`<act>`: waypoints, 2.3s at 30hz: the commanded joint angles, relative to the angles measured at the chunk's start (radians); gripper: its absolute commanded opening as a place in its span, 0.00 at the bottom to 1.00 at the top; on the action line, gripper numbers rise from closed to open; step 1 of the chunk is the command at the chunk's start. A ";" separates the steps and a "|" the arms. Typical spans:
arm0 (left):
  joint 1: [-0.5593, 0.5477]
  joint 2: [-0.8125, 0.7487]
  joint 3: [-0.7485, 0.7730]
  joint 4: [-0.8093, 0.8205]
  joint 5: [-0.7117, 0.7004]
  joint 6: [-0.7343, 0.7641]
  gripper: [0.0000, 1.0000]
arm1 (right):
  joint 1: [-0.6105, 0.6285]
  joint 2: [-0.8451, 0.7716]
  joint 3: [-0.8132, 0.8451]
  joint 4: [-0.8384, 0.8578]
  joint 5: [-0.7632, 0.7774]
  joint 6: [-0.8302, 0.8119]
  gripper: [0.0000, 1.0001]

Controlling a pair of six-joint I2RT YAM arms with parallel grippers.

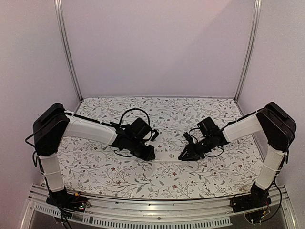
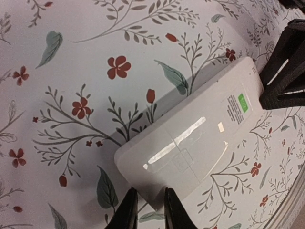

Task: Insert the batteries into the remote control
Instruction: Press the battery cover on the remote control, then pick up the remote control from the center of the board, then pass from the left arm to the right

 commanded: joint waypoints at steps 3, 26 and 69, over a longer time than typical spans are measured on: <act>-0.060 0.024 -0.002 0.093 0.163 0.030 0.23 | 0.011 0.011 0.026 0.059 -0.001 -0.011 0.23; -0.010 0.159 0.394 -0.418 0.049 0.747 1.00 | -0.164 -0.557 -0.139 -0.084 0.308 -0.159 0.83; 0.105 -0.176 0.260 0.062 0.686 0.583 0.32 | -0.144 -0.816 -0.167 0.260 -0.080 -0.161 0.99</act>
